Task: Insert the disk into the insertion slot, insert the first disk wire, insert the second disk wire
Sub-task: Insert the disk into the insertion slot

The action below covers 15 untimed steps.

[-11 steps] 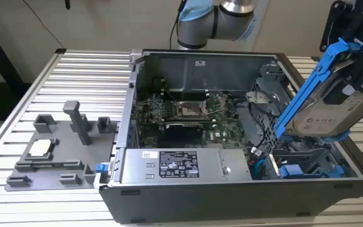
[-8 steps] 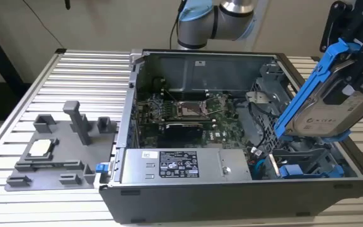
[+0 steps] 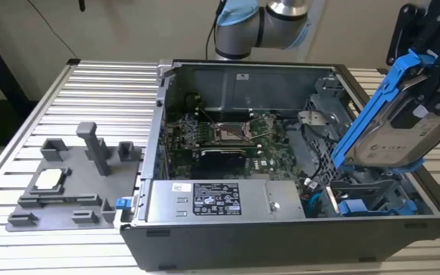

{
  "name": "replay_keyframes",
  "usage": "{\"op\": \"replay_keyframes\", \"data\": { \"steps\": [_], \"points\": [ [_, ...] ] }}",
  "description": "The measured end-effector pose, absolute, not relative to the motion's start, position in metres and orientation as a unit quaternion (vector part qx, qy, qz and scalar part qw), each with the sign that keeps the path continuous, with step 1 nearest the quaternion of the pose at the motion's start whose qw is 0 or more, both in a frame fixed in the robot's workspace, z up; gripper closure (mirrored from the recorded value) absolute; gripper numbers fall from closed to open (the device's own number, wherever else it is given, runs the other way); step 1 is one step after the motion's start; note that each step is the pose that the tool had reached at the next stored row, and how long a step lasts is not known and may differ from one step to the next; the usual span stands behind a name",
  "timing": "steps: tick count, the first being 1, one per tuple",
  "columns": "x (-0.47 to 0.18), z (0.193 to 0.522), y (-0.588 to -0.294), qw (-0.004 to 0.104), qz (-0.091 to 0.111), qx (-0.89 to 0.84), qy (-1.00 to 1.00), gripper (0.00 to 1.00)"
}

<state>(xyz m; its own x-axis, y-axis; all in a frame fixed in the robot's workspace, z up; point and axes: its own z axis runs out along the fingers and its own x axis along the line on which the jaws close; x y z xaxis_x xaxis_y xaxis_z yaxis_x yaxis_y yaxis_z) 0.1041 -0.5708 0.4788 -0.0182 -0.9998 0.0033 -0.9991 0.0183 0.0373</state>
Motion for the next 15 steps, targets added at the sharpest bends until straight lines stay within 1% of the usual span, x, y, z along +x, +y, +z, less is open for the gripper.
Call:
{"op": "replay_keyframes", "data": {
  "steps": [15],
  "points": [
    [0.109,0.463,-0.571,0.014,-0.012,0.701,-0.713,0.67]
  ]
}}
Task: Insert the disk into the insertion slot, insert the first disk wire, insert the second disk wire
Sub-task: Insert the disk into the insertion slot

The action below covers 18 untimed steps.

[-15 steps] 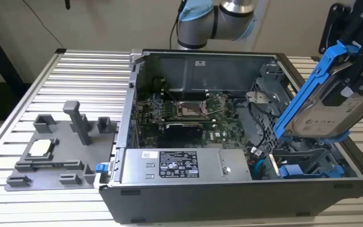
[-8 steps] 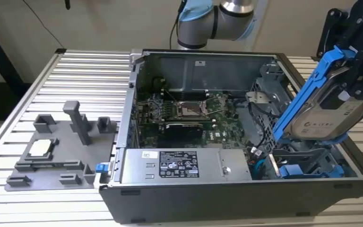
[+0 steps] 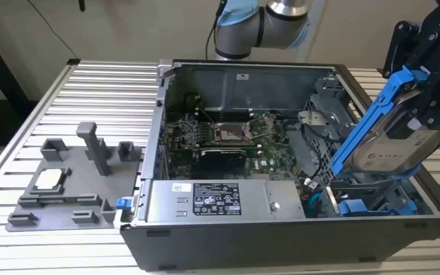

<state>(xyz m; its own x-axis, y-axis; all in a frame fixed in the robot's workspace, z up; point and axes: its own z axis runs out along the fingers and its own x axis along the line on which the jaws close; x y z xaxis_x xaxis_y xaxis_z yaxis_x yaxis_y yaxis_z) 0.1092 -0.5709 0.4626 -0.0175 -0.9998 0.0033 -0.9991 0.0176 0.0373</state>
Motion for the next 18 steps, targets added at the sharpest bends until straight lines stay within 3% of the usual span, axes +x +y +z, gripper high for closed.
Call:
{"op": "replay_keyframes", "data": {
  "steps": [18],
  "points": [
    [0.116,0.443,-0.571,0.014,-0.012,0.704,-0.71,0.67]
  ]
}}
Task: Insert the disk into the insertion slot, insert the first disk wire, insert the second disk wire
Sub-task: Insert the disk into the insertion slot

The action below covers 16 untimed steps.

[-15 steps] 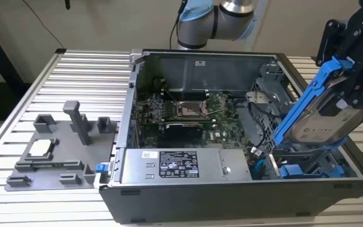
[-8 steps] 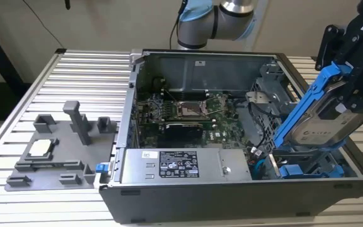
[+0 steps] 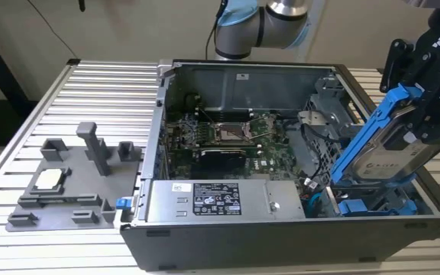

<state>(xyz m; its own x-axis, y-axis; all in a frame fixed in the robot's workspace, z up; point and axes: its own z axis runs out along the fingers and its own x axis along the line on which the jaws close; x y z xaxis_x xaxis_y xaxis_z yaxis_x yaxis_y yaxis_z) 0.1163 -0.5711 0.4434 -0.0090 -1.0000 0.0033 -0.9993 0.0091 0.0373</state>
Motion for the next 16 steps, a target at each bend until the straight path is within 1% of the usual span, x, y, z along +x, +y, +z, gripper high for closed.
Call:
{"op": "replay_keyframes", "data": {
  "steps": [16],
  "points": [
    [0.129,0.423,-0.573,0.014,-0.012,0.712,-0.702,0.67]
  ]
}}
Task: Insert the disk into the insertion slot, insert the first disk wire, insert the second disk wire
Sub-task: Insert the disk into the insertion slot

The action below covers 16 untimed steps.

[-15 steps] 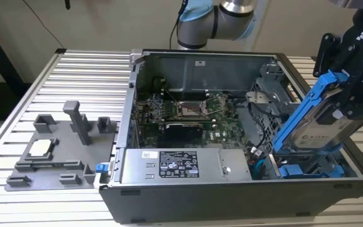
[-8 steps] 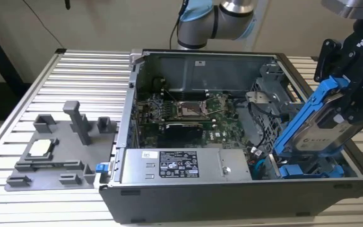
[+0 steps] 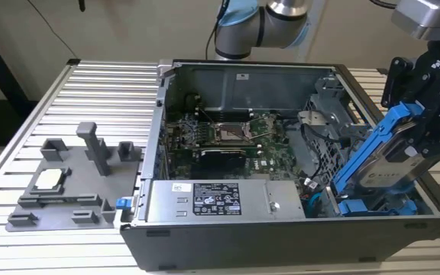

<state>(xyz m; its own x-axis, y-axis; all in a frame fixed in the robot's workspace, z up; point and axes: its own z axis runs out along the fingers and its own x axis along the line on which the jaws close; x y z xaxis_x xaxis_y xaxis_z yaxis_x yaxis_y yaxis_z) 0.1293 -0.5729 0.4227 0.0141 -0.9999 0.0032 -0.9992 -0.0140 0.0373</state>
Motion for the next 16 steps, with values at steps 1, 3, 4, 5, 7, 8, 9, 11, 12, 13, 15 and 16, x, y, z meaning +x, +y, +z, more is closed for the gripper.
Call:
{"op": "replay_keyframes", "data": {
  "steps": [1,3,4,5,7,8,9,11,12,13,15,16],
  "points": [
    [0.13,0.421,-0.573,0.014,-0.012,0.712,-0.702,0.67],
    [0.13,0.418,-0.573,0.014,-0.012,0.713,-0.701,0.67],
    [0.13,0.416,-0.573,0.014,-0.012,0.713,-0.701,0.67],
    [0.131,0.415,-0.573,0.014,-0.012,0.714,-0.7,0.67],
    [0.131,0.412,-0.573,0.014,-0.012,0.714,-0.7,0.67],
    [0.131,0.411,-0.573,0.014,-0.012,0.715,-0.699,0.67],
    [0.131,0.41,-0.573,0.015,-0.012,0.715,-0.699,0.67],
    [0.131,0.407,-0.573,0.014,-0.012,0.716,-0.698,0.67],
    [0.131,0.405,-0.573,0.014,-0.012,0.716,-0.698,0.67],
    [0.132,0.403,-0.573,0.014,-0.012,0.716,-0.698,0.67],
    [0.132,0.4,-0.573,0.014,-0.012,0.716,-0.697,0.67],
    [0.132,0.398,-0.573,0.015,-0.012,0.717,-0.697,0.67]
  ]
}}
